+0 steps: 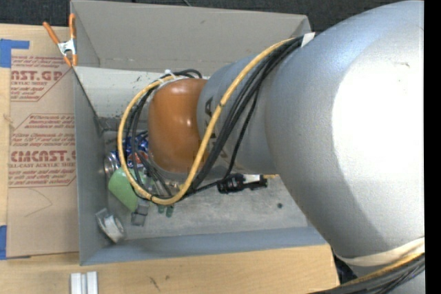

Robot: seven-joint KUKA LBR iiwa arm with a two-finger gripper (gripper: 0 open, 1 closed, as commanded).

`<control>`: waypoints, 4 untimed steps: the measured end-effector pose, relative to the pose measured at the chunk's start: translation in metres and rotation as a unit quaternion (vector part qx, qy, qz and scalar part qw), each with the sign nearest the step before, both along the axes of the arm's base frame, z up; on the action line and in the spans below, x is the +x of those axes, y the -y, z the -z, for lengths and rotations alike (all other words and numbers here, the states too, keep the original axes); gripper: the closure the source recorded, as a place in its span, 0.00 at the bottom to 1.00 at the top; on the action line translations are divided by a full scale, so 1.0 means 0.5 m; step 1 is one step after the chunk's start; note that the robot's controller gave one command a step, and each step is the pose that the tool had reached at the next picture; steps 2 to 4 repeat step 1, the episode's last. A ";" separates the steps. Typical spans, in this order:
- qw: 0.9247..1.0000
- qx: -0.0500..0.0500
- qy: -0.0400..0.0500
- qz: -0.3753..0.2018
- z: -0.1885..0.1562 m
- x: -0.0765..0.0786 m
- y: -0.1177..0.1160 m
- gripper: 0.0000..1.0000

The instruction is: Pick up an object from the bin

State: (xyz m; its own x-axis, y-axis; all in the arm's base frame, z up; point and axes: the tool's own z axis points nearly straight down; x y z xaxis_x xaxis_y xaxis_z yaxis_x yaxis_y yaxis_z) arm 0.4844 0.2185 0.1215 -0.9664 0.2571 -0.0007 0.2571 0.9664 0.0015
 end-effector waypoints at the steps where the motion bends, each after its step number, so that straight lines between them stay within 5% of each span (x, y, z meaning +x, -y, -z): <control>1: 1.000 0.001 0.002 0.000 -0.107 0.002 -0.001 1.00; 4: 1.000 0.001 0.002 0.000 -0.107 0.002 -0.001 1.00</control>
Offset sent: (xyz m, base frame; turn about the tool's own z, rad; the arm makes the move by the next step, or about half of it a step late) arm 0.0000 0.0000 0.0508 0.0000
